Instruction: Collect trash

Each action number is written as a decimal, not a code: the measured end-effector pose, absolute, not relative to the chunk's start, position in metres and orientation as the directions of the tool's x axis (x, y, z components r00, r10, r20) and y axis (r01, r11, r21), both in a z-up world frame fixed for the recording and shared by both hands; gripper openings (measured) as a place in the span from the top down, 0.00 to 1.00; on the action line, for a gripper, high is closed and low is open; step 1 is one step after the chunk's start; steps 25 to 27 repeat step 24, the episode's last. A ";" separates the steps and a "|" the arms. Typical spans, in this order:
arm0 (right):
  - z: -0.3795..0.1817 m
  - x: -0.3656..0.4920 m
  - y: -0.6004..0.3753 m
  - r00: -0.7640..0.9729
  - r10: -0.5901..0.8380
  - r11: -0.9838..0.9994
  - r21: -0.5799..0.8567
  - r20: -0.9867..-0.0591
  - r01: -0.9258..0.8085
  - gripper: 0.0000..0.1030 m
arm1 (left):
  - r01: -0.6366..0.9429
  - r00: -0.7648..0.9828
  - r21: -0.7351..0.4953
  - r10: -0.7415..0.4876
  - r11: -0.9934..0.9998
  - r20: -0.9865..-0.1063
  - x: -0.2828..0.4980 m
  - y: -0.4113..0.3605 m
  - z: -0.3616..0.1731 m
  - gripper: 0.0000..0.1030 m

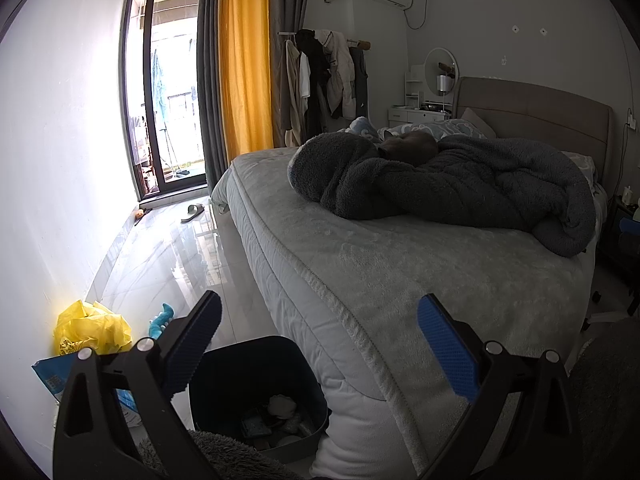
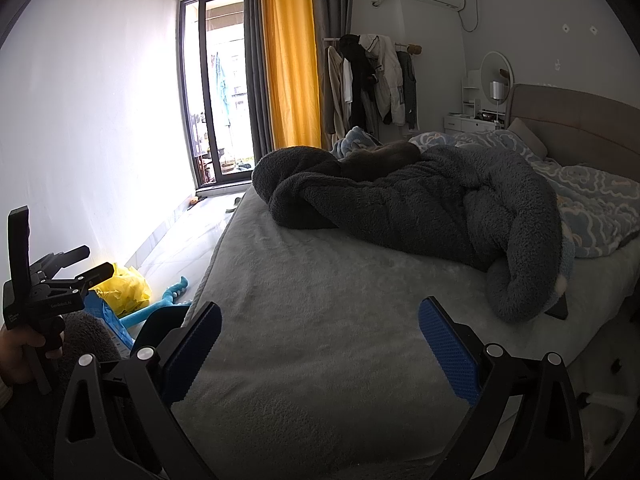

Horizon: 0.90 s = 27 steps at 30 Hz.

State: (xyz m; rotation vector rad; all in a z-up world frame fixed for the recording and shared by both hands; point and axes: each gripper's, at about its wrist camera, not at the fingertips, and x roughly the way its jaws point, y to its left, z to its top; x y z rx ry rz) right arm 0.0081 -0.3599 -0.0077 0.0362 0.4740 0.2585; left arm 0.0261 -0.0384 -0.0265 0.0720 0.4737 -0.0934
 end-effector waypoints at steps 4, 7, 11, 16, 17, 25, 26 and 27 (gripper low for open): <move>-0.008 0.008 -0.360 0.858 0.254 0.967 0.095 -0.446 -0.237 0.03 | 0.107 0.886 0.049 -0.073 0.993 -0.458 0.026 -0.038 -0.026 0.03; -0.007 0.008 -0.360 0.858 0.254 0.967 0.095 -0.447 -0.237 0.03 | 0.107 0.886 0.049 -0.073 0.993 -0.459 0.026 -0.038 -0.026 0.03; -0.007 0.008 -0.360 0.858 0.254 0.967 0.094 -0.447 -0.238 0.03 | 0.107 0.885 0.049 -0.073 0.993 -0.459 0.026 -0.039 -0.026 0.03; -0.008 0.007 -0.360 0.857 0.256 0.966 0.093 -0.448 -0.240 0.03 | 0.112 0.884 0.050 -0.077 0.992 -0.461 0.027 -0.039 -0.027 0.03; -0.008 0.007 -0.360 0.857 0.256 0.966 0.093 -0.448 -0.240 0.03 | 0.117 0.882 0.049 -0.081 0.992 -0.464 0.027 -0.040 -0.027 0.03; -0.008 0.007 -0.359 0.855 0.258 0.966 0.091 -0.450 -0.244 0.03 | 0.120 0.879 0.053 -0.081 0.991 -0.470 0.027 -0.042 -0.030 0.03; -0.008 0.007 -0.359 0.855 0.258 0.966 0.091 -0.450 -0.244 0.03 | 0.120 0.879 0.053 -0.081 0.991 -0.470 0.027 -0.042 -0.030 0.03; -0.008 0.007 -0.359 0.855 0.258 0.966 0.091 -0.450 -0.244 0.03 | 0.120 0.879 0.053 -0.081 0.991 -0.470 0.027 -0.042 -0.030 0.03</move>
